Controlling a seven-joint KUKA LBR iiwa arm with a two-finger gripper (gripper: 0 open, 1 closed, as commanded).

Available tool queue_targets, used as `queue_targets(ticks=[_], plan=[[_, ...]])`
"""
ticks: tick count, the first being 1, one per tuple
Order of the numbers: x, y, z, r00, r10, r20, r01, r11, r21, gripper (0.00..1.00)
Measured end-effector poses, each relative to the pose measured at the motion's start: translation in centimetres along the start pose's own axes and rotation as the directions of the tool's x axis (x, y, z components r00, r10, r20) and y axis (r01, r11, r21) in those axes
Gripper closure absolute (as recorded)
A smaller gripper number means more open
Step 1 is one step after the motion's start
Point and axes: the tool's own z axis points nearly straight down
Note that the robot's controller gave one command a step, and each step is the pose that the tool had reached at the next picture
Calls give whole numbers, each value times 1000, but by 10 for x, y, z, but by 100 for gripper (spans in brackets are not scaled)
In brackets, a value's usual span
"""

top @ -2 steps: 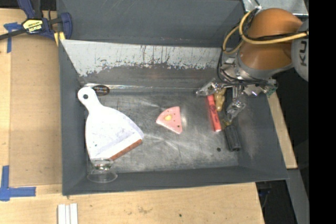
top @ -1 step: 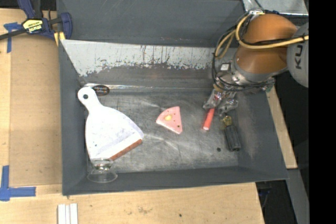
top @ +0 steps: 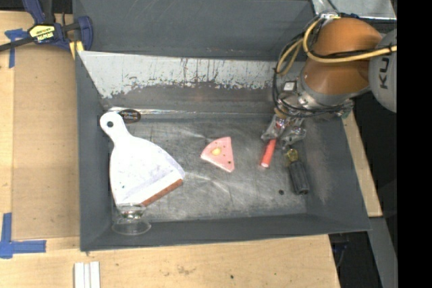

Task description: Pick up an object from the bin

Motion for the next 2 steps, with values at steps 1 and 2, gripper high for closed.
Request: queue_targets(ticks=[1, 2], plan=[[0, 1, -3, 1000, 0, -1, 0, 1000, -2, 100], [1, 2, -14, 1000, -1, -5, 0, 1000, -6, 100]])
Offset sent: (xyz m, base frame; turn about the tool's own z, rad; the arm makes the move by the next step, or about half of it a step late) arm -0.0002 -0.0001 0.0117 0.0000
